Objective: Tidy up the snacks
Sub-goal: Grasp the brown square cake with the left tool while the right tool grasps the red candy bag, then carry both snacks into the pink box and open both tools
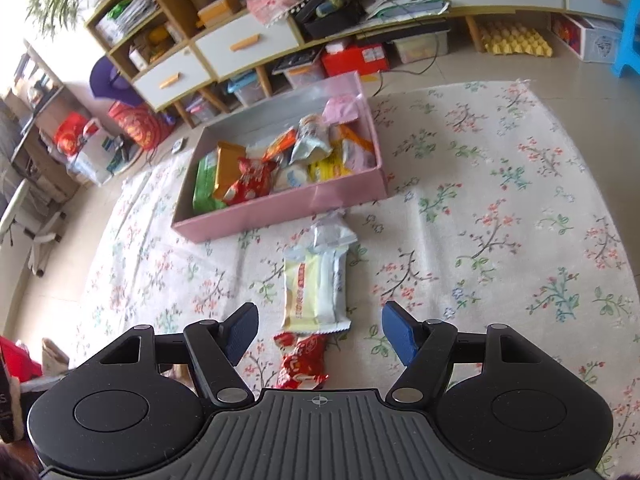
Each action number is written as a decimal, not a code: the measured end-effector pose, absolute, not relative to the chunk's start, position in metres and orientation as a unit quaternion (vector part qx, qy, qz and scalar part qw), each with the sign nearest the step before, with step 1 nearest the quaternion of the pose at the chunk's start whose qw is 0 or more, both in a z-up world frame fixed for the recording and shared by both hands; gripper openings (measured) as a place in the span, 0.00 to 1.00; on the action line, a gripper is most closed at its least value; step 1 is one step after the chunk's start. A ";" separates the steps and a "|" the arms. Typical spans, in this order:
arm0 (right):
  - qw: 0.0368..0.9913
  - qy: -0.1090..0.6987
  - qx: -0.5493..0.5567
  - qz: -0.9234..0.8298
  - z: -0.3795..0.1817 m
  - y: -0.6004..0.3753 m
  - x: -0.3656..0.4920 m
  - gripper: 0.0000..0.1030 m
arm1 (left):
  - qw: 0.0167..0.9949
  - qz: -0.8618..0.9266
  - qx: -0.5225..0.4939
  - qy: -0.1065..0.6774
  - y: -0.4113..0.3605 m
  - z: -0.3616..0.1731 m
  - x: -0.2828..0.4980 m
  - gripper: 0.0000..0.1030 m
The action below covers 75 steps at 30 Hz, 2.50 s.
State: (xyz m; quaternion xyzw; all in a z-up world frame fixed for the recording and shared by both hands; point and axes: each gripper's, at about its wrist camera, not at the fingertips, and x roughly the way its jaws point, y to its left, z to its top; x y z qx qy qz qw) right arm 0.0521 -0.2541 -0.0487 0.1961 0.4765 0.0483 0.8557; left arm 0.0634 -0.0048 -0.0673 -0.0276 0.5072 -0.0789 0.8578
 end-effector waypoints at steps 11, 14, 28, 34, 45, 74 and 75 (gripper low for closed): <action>0.846 0.500 0.171 0.072 -0.064 -0.238 0.053 0.67 | 0.850 -0.072 -0.002 0.522 -0.010 -0.081 0.060 0.58; 0.845 0.506 0.155 0.078 -0.068 -0.231 0.054 0.67 | 0.847 -0.073 0.000 0.527 -0.009 -0.083 0.061 0.43; 0.839 0.509 0.152 0.120 -0.067 -0.215 0.047 0.24 | 0.857 -0.095 -0.004 0.507 -0.010 -0.070 0.063 0.31; 0.854 0.480 0.165 0.118 -0.052 -0.224 0.045 0.24 | 0.864 -0.097 -0.018 0.493 -0.010 -0.062 0.063 0.31; 0.872 0.450 0.187 0.054 -0.042 -0.258 0.053 0.24 | 0.875 -0.099 -0.043 0.472 -0.006 -0.049 0.070 0.31; 0.875 0.456 0.162 0.025 -0.047 -0.278 0.134 0.24 | 0.880 -0.152 -0.093 0.440 -0.020 -0.026 0.136 0.31; 0.875 0.454 0.166 0.023 -0.046 -0.280 0.140 0.24 | 0.884 -0.151 -0.092 0.433 -0.021 -0.023 0.142 0.31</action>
